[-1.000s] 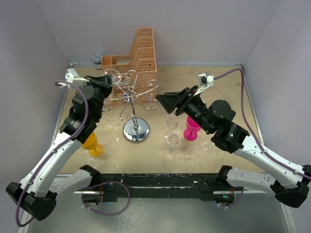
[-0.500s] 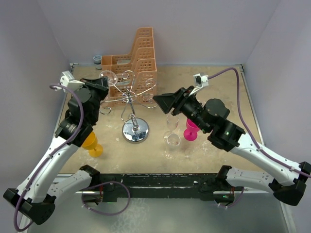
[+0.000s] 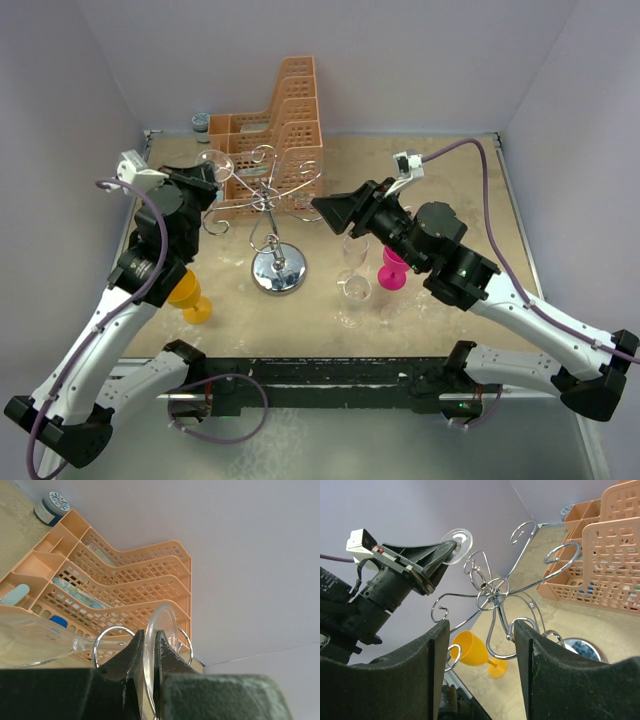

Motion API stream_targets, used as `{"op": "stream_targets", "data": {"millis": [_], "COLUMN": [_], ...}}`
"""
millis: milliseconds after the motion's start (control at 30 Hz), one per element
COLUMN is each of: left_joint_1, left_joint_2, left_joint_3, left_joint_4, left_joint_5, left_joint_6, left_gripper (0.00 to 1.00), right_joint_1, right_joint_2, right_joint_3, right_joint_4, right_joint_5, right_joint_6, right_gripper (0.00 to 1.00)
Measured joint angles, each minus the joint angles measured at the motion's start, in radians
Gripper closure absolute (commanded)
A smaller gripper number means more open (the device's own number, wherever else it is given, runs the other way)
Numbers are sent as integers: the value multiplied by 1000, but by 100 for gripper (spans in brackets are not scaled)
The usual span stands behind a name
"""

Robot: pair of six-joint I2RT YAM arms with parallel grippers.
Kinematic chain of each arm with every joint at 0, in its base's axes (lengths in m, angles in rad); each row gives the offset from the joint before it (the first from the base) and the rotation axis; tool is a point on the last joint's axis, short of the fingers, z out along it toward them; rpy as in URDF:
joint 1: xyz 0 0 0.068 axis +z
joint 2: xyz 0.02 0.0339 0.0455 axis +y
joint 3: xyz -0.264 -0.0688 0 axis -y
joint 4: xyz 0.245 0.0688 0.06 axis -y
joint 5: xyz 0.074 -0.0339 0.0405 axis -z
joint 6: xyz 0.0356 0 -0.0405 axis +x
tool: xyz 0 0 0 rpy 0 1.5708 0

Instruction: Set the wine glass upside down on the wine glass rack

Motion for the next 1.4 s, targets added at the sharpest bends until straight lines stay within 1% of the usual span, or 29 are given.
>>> {"op": "stream_targets", "data": {"millis": [267, 600, 767, 800, 967, 1033, 1167, 1267, 1400], "left_joint_1": [0, 0, 0, 0, 0, 0, 0, 0, 0], "left_joint_2": [-64, -39, -47, -51, -80, -86, -87, -91, -96], "left_joint_3": [0, 0, -2, -3, -7, -7, -7, -6, 28], "left_joint_4": [-89, -157, -183, -187, -216, -232, -258, -273, -315], "left_joint_5": [20, 50, 43, 41, 27, 19, 7, 3, -1], "left_joint_6": [7, 31, 38, 39, 50, 53, 55, 61, 80], "left_gripper": [100, 95, 84, 81, 73, 66, 58, 54, 53], "right_joint_1": [0, 0, 0, 0, 0, 0, 0, 0, 0], "right_joint_2": [0, 34, 33, 33, 41, 42, 42, 41, 41], "right_joint_3": [0, 38, 39, 40, 68, 74, 75, 75, 76], "right_joint_4": [-5, -78, -111, -119, -183, -206, -238, -248, -287], "right_joint_5": [26, 90, 129, 140, 241, 268, 293, 297, 301], "right_joint_6": [7, 12, 30, 32, 44, 47, 48, 39, 0], "right_gripper": [43, 44, 45, 45, 45, 45, 44, 43, 43]}}
